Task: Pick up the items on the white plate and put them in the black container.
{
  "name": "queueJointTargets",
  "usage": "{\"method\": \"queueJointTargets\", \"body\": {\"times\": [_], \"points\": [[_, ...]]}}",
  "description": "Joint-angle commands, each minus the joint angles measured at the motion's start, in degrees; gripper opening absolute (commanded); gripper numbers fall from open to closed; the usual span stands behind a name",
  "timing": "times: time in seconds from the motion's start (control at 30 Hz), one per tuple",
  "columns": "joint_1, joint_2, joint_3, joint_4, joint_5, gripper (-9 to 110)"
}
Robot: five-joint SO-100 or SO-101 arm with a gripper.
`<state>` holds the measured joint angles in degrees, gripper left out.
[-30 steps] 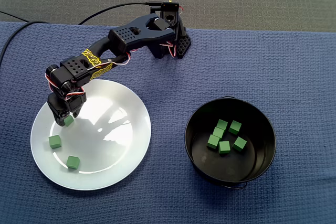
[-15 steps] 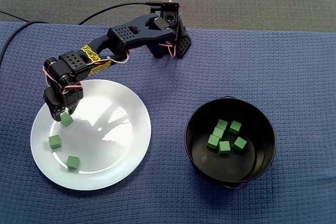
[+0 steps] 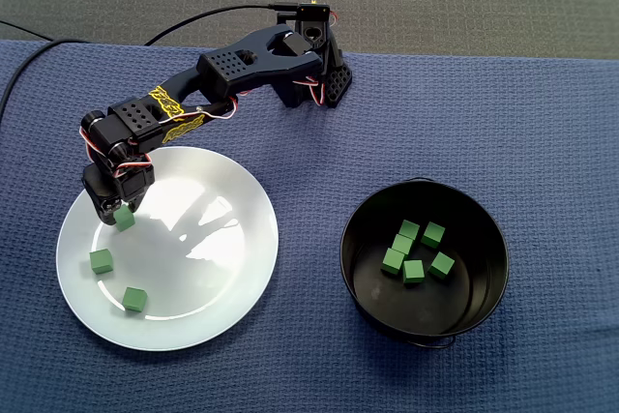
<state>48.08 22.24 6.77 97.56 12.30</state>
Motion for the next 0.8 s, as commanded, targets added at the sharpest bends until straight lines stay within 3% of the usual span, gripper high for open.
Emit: {"method": "queueJointTargets", "body": {"times": [0.0,0.2,0.43,0.6,0.77], "points": [[0.9,0.1,-2.8,-0.6,0.5,0],[0.4,9.1,-6.1,2.0,0.5,0],[-8.5,45.4,-2.7,1.8,-6.9,0],[-32.5,68.7,1.1,-0.1,-22.1,0],[-58.3,78.3,14.7,-5.4,-30.5,0]]}}
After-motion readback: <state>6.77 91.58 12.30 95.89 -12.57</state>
